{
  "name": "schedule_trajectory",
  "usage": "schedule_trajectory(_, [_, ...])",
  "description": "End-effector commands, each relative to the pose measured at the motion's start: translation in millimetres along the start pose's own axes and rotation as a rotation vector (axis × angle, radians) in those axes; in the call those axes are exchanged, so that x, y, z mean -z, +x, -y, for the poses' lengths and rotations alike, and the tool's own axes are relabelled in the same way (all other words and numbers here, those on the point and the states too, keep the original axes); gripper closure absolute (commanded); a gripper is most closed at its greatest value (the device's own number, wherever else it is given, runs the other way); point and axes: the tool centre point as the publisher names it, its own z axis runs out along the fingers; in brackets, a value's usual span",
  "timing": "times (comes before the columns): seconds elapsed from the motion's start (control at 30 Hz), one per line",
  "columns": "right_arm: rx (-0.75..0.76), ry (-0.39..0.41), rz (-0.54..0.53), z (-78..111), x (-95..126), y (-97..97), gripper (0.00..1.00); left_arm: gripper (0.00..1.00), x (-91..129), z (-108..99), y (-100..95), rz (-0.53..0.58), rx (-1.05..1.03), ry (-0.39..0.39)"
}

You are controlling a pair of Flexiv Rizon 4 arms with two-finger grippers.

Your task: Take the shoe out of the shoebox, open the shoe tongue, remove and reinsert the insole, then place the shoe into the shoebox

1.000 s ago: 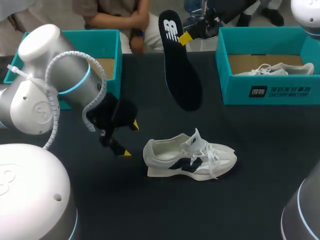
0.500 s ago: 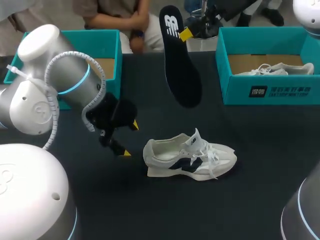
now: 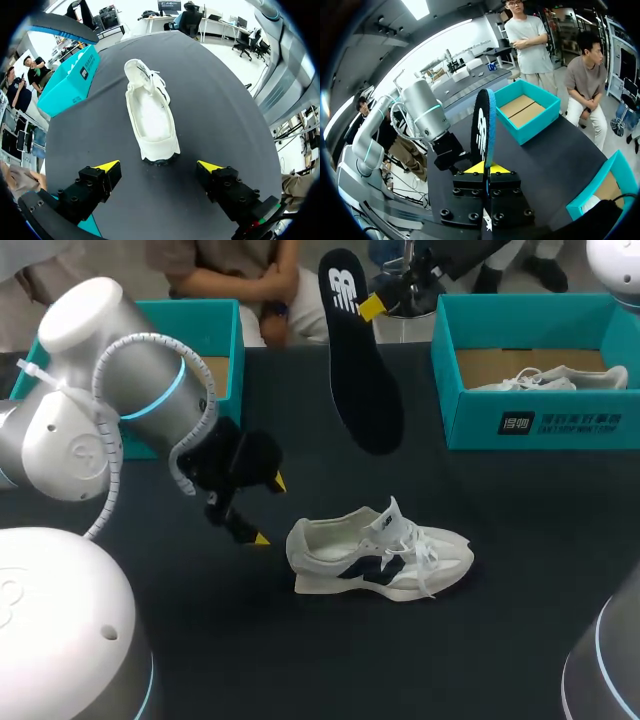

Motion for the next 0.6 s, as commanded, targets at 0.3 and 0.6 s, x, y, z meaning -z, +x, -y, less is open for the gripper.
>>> schedule_trajectory(0.3, [-0.001,0.002,0.000,-0.8,-0.9,-0.3,1.00,0.00,-23.1,38.1,-34.2,0.003,0.012,-0.059])
schedule_trajectory(0.6, [-0.001,0.002,0.000,-0.8,-0.9,-0.3,1.00,0.00,-58.4,44.5,-54.9,-0.006,0.067,-0.072])
